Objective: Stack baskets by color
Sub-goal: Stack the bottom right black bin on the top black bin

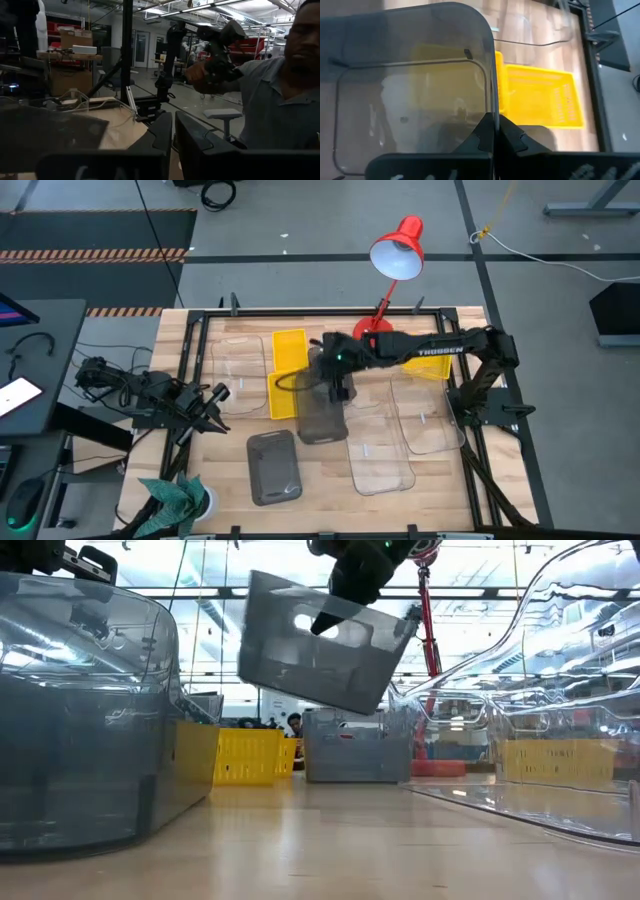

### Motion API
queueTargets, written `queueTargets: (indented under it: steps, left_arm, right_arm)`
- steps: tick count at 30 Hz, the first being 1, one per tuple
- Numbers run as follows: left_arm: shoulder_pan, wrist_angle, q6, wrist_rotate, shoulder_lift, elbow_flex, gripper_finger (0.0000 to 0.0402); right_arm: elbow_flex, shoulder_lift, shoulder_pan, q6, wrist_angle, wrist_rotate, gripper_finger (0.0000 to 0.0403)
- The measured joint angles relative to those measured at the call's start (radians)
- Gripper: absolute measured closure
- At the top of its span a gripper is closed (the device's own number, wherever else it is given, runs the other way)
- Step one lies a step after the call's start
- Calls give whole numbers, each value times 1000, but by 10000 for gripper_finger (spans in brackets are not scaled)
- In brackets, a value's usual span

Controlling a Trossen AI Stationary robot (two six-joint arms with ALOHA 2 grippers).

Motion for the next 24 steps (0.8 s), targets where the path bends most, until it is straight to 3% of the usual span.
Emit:
queueTargets:
  steps: [12,24]
  left_arm:
    - [0,-1,0,0,0,0,372]
    - [0,0,0,0,0,0,363]
  right_arm:
    - [0,-89,-160,-118,-18,-10,398]
    - [-1,-62,-318,-301,-49,-21,398]
